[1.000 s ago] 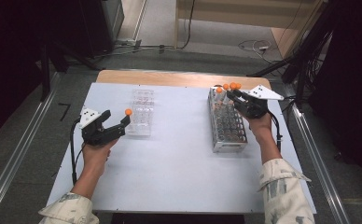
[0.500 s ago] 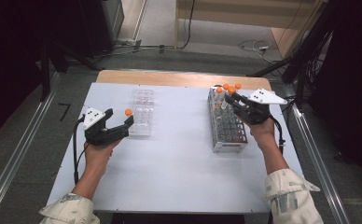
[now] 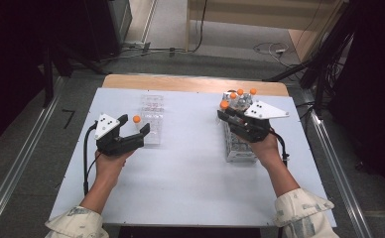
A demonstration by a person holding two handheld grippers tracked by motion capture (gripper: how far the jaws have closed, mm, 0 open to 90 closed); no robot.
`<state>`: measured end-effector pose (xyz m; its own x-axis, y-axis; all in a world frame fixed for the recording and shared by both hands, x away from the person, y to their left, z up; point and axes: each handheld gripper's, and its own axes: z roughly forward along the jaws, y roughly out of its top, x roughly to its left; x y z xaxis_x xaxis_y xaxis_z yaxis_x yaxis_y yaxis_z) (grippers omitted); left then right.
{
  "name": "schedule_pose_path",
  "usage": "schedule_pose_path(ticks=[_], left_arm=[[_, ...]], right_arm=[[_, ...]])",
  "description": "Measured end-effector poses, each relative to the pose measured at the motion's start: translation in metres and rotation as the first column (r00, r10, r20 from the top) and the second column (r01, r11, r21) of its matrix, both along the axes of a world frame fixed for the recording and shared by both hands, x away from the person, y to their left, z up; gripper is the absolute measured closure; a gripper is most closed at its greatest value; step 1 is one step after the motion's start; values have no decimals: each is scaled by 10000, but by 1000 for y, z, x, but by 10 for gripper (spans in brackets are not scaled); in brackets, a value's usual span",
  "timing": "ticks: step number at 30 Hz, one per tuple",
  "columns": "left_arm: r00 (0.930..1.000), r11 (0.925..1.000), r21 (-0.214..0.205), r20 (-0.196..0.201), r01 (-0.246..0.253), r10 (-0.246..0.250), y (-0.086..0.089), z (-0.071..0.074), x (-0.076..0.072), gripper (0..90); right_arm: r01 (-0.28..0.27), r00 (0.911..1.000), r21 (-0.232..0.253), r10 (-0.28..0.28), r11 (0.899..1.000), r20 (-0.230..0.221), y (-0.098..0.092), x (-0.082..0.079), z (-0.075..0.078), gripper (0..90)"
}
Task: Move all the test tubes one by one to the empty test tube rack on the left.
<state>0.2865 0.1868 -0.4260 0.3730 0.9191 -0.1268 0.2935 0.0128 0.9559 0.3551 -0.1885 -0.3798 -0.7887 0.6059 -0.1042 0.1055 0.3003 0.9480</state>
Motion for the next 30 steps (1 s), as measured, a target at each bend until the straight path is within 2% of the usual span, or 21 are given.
schedule_pose_path(ticks=[8,14,21,30], left_arm=[[9994,9995,-34,166,305,-305,-8,5,-4,180],[9977,9979,3,220,648,-648,-17,8,-6,196],[9940,9942,7,213,1074,-1074,-27,10,-8,206],[9853,9852,178,86,1706,-1708,-40,6,-9,238]], right_arm=[[-1048,9942,-251,1041,9942,-278,44,-17,-6,715],[-1786,9833,-568,1763,9823,-443,74,-30,-15,714],[-1965,9763,-621,1895,9785,-1043,93,-31,-33,715],[-2010,9716,-846,1876,9759,-1443,106,-25,-50,714]])
